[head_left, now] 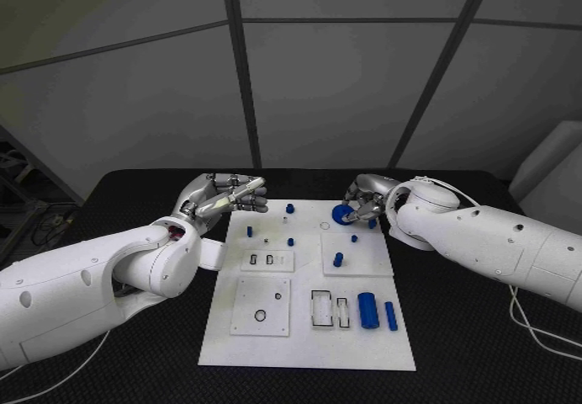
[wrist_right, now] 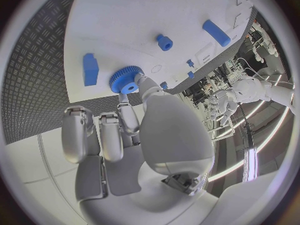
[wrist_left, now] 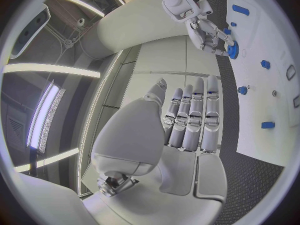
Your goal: Assemble the parts on the task board
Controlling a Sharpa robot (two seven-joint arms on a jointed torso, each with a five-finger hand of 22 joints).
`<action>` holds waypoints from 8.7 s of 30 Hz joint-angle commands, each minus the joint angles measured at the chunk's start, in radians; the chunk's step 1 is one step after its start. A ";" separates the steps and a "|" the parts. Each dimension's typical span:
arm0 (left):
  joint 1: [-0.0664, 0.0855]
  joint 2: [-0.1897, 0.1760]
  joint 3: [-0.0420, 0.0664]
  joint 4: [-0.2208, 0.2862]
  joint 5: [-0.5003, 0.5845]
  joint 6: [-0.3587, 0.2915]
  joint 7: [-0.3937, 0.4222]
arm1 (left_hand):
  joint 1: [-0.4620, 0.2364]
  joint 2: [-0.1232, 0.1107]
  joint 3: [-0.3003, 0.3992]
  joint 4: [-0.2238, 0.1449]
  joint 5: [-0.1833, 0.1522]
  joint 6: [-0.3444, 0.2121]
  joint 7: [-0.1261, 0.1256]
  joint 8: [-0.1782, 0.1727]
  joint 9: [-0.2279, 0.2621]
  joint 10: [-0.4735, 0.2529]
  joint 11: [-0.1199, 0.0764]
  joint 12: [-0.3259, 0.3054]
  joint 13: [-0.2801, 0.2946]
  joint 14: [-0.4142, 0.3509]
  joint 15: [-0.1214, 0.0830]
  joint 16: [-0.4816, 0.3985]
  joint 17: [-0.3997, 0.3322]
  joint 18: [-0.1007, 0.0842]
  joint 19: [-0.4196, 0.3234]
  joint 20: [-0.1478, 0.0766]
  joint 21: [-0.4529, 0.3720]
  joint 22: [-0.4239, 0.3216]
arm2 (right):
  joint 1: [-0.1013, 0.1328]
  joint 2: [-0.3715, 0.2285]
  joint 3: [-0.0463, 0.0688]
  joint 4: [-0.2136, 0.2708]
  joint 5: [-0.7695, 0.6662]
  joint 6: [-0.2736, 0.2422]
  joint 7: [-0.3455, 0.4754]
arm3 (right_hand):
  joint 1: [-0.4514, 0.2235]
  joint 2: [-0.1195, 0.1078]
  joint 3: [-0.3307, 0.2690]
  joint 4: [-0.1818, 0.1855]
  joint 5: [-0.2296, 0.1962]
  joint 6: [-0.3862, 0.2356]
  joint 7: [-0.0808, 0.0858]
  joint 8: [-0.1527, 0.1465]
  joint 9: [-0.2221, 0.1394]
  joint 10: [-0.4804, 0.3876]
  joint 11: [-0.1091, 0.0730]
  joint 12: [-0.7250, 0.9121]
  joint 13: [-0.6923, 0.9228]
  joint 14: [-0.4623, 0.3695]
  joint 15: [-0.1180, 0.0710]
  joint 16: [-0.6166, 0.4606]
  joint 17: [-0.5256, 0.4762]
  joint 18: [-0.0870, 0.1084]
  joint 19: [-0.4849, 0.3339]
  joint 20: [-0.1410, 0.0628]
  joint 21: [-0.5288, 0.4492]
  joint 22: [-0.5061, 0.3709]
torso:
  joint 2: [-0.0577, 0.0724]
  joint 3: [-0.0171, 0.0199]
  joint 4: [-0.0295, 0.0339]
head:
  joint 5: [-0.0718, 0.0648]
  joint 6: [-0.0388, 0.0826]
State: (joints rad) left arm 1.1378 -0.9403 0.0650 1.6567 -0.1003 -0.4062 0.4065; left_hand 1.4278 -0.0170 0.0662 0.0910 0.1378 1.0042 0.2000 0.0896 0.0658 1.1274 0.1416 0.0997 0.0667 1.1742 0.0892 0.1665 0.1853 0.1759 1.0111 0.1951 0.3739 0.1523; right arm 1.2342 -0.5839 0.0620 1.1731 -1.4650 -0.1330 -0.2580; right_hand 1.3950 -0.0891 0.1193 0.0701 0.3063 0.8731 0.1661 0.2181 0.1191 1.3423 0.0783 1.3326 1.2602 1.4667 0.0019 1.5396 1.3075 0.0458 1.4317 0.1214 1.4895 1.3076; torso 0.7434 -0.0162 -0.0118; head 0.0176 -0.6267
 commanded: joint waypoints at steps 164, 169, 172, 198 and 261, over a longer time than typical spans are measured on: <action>0.002 -0.005 0.001 -0.022 -0.007 0.006 0.004 | -0.007 0.001 0.006 -0.013 -0.006 0.008 0.005 -0.015 -0.001 0.001 0.003 -0.017 0.000 0.007 0.002 -0.018 0.009 0.006 0.006 0.000 -0.007 -0.003 | -0.003 -0.240 -0.059 0.159 0.344 -0.242 0.411 | 0.011 -0.026 0.064 0.028 0.037 0.052 -0.001 -0.147 -0.038 -0.032 0.000 -0.050 -0.023 0.076 0.006 -0.020 0.154 0.010 -0.051 -0.001 -0.036 0.027 | -0.016 0.0144 -0.0279 | 0.015 0.001; 0.001 0.000 0.000 -0.027 -0.006 0.007 0.004 | -0.007 0.001 0.006 -0.013 -0.006 0.008 0.005 -0.015 -0.001 0.001 0.003 -0.017 0.000 0.007 0.002 -0.018 0.009 0.006 0.006 0.000 -0.007 -0.003 | -0.012 -0.238 -0.060 0.114 0.348 -0.226 0.413 | 0.016 -0.027 0.064 0.025 0.039 0.050 0.000 -0.149 -0.039 -0.033 0.001 -0.052 -0.025 0.077 0.006 -0.018 0.158 0.010 -0.049 -0.001 -0.036 0.028 | -0.015 0.0110 -0.0258 | 0.012 -0.001; 0.001 0.002 0.000 -0.029 -0.006 0.007 0.004 | -0.007 0.001 0.006 -0.013 -0.006 0.008 0.005 -0.015 -0.001 0.001 0.003 -0.017 0.000 0.007 0.002 -0.018 0.009 0.006 0.006 0.000 -0.007 -0.003 | -0.016 -0.233 -0.060 0.098 0.344 -0.217 0.412 | 0.017 -0.029 0.063 0.023 0.039 0.047 0.000 -0.150 -0.040 -0.033 0.001 -0.053 -0.026 0.078 0.006 -0.018 0.160 0.010 -0.049 -0.001 -0.036 0.028 | -0.015 0.0115 -0.0269 | 0.013 -0.003; 0.000 0.010 0.000 -0.039 -0.006 0.008 0.004 | -0.007 0.000 0.006 -0.014 -0.006 0.009 0.004 -0.016 -0.001 0.002 0.003 -0.018 0.000 0.007 0.002 -0.019 0.010 0.006 0.005 0.000 -0.008 -0.004 | -0.050 -0.185 -0.060 0.026 0.284 -0.156 0.381 | 0.017 -0.030 0.059 0.022 0.032 0.044 0.003 -0.149 -0.041 -0.033 0.003 -0.053 -0.025 0.080 0.007 -0.015 0.166 0.009 -0.047 -0.001 -0.035 0.030 | -0.015 0.0113 -0.0255 | 0.012 -0.016; 0.000 0.011 0.000 -0.041 -0.007 0.006 0.001 | -0.006 0.001 0.007 -0.016 -0.006 0.009 0.004 -0.017 -0.001 0.002 0.003 -0.019 0.000 0.007 0.002 -0.022 0.011 0.006 0.005 0.000 -0.009 -0.004 | -0.058 -0.127 -0.060 -0.038 0.248 -0.139 0.341 | 0.009 0.002 0.068 0.024 0.012 0.139 -0.013 -0.097 -0.027 -0.004 -0.011 -0.027 0.002 0.082 -0.004 -0.013 0.172 0.001 -0.015 -0.010 -0.019 0.066 | -0.015 0.0140 -0.0254 | 0.010 -0.027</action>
State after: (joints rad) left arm 1.1366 -0.9289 0.0647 1.6143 -0.1009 -0.4063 0.4032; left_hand 1.4278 -0.0170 0.0730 0.0786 0.1378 1.0060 0.2018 0.0782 0.0658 1.1274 0.1417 0.0832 0.0661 1.1742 0.0892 0.1509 0.1957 0.1760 1.0111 0.1950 0.3700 0.1494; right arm 1.1751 -0.7118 0.0021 1.1354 -1.2124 -0.2605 0.0897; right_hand 1.4105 -0.0891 0.1877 0.0901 0.3225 1.0128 0.1554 0.1188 0.0934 1.3330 0.0696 1.3038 1.2634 1.4651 0.0067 1.5216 1.3079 0.0464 1.4122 0.1125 1.4665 1.3073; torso 0.7279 -0.0021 -0.0368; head 0.0259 -0.6545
